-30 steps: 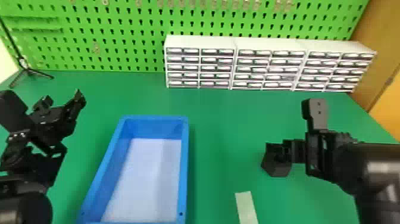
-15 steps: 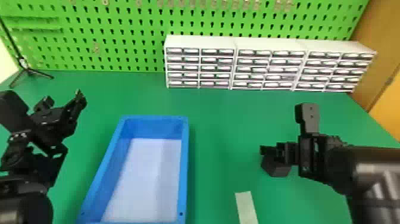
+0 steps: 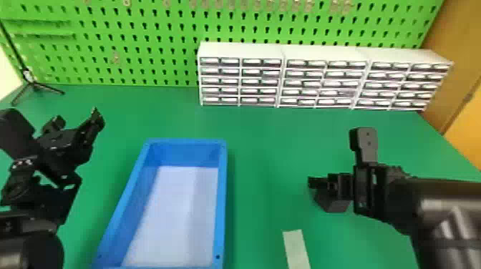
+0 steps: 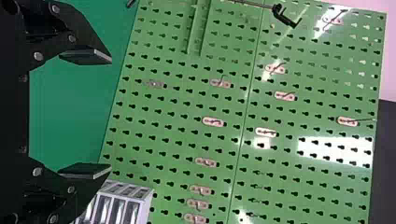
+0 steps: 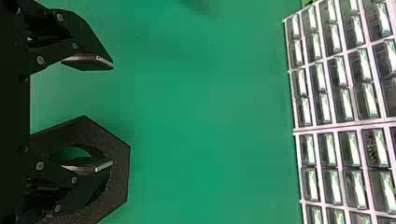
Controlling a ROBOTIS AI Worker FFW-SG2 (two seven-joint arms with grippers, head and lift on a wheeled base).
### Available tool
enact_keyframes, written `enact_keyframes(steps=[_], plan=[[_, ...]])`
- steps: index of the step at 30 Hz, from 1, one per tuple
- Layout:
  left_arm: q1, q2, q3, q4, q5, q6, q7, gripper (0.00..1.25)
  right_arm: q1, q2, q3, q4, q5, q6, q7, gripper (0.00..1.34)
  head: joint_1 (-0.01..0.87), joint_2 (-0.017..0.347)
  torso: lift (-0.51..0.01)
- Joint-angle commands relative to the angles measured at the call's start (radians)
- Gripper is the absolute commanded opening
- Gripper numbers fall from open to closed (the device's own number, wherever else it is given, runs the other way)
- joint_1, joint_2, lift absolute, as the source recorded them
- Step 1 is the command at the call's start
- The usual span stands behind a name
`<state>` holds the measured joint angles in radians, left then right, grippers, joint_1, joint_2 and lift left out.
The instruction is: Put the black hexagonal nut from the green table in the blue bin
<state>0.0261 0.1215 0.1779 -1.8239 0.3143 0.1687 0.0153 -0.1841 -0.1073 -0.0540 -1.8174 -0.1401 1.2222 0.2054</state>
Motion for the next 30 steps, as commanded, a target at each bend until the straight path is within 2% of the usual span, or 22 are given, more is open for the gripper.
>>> enact_keyframes(steps=[1,30], plan=[[0.001,0.000,0.000,0.000,0.000,0.000,0.000,0.82,0.000,0.000,0.005,0.010,0.001,-0.003,0.000,0.81,0.692,0.008,-0.097],[0.001,0.000,-0.003,0.001,0.002,0.006,0.000,0.82,0.011,0.003,0.006,0.086,0.005,-0.081,0.000,0.81,0.692,0.008,-0.097]])
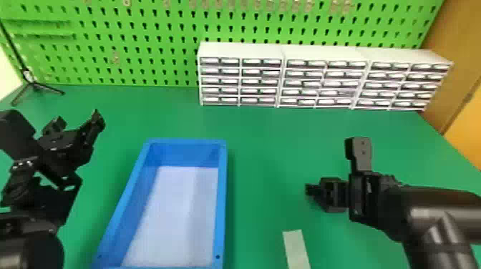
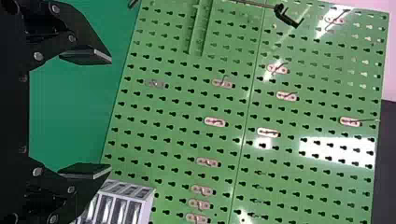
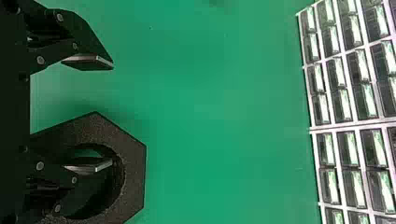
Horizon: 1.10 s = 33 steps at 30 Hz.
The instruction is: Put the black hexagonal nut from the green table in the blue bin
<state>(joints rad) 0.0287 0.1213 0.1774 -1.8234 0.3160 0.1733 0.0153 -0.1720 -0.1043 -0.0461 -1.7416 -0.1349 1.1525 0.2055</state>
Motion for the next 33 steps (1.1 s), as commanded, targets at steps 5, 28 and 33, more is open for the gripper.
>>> enact_keyframes(steps=[5,28,33], plan=[[-0.001,0.000,-0.003,0.001,0.000,0.003,0.000,0.82,-0.001,0.000,0.000,0.022,0.000,-0.017,0.000,0.81,0.692,0.008,-0.097],[-0.001,0.000,-0.007,0.001,0.005,0.011,0.000,0.82,0.011,-0.005,0.011,0.074,0.009,-0.048,0.000,0.82,0.692,0.008,-0.097],[-0.001,0.000,-0.009,0.001,0.005,0.011,0.000,0.82,0.011,-0.005,0.014,0.082,0.011,-0.056,0.000,0.82,0.692,0.008,-0.097]])
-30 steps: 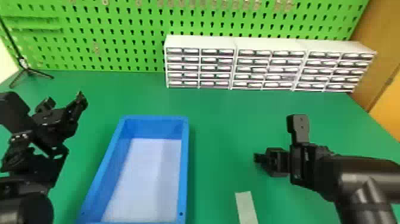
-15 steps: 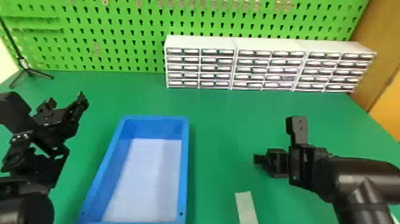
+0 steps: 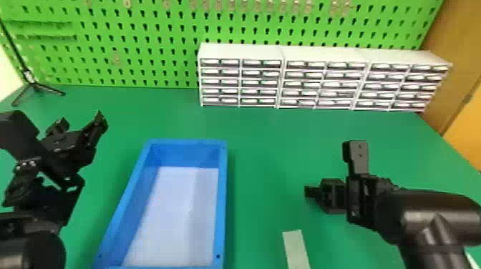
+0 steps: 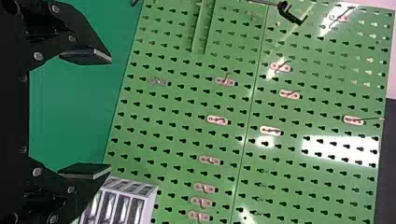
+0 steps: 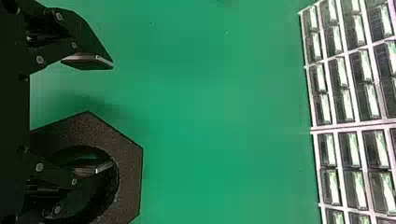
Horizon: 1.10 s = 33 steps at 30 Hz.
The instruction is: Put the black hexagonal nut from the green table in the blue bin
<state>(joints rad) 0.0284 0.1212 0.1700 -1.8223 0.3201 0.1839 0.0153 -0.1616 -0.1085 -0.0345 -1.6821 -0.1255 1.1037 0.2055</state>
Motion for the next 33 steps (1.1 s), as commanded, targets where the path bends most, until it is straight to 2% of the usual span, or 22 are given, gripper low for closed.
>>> enact_keyframes(steps=[1,5,13,21,25,33], plan=[[-0.001,0.000,-0.001,0.000,0.001,0.000,0.000,0.82,0.001,0.000,0.004,0.024,0.000,-0.007,0.000,0.82,0.692,0.008,-0.097],[-0.001,0.000,-0.001,0.000,0.001,0.002,0.000,0.82,0.001,0.000,0.005,0.024,0.001,-0.007,0.000,0.78,0.692,0.008,-0.097],[-0.001,0.000,-0.001,0.000,0.001,0.002,0.000,0.82,0.004,0.000,0.011,0.024,0.000,-0.008,0.000,0.59,0.692,0.008,-0.097],[-0.001,0.000,-0.003,0.000,0.002,0.003,0.000,0.82,0.004,-0.002,0.022,0.024,-0.009,-0.022,0.000,0.48,0.692,0.008,-0.097],[-0.001,0.000,-0.001,0.000,0.002,0.003,0.000,0.82,0.004,-0.005,0.033,0.024,-0.009,-0.035,0.000,0.38,0.692,0.008,-0.097],[-0.001,0.000,-0.001,0.000,0.004,0.005,-0.002,0.82,0.011,-0.002,0.041,0.016,0.006,-0.082,0.000,0.31,0.692,0.008,-0.097]])
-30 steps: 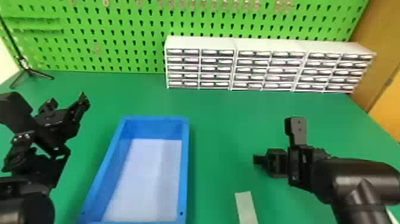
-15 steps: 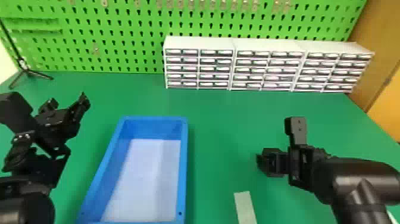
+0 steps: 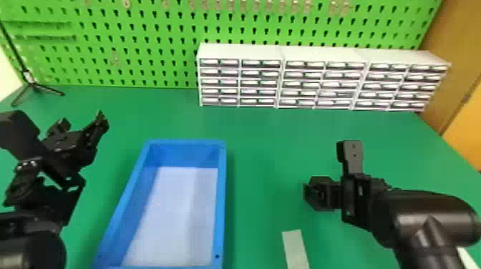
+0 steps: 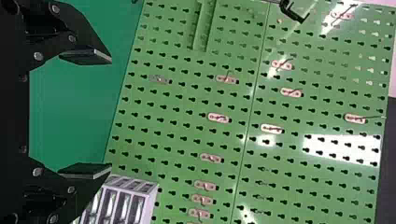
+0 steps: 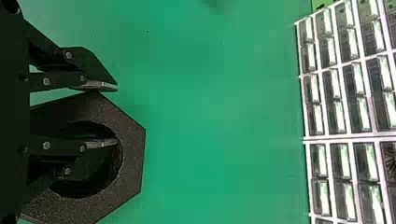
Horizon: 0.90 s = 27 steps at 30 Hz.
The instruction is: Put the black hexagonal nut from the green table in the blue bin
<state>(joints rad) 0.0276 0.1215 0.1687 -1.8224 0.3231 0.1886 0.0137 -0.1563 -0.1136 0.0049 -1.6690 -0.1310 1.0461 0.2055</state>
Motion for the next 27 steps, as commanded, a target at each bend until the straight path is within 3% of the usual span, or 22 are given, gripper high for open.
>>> enact_keyframes(steps=[1,11,27], plan=[[0.000,0.000,0.000,0.000,0.001,0.000,0.000,0.82,0.006,0.005,0.000,0.002,0.014,-0.026,0.000,0.31,0.692,0.008,-0.097],[0.003,0.001,0.000,0.000,0.001,0.000,-0.003,0.82,0.026,0.025,-0.045,-0.029,0.059,-0.083,0.000,0.31,0.692,0.008,-0.097],[0.006,0.001,-0.001,0.000,0.001,0.000,-0.003,0.82,0.064,0.026,-0.278,-0.159,0.103,-0.267,0.000,0.31,0.692,0.008,-0.097]])
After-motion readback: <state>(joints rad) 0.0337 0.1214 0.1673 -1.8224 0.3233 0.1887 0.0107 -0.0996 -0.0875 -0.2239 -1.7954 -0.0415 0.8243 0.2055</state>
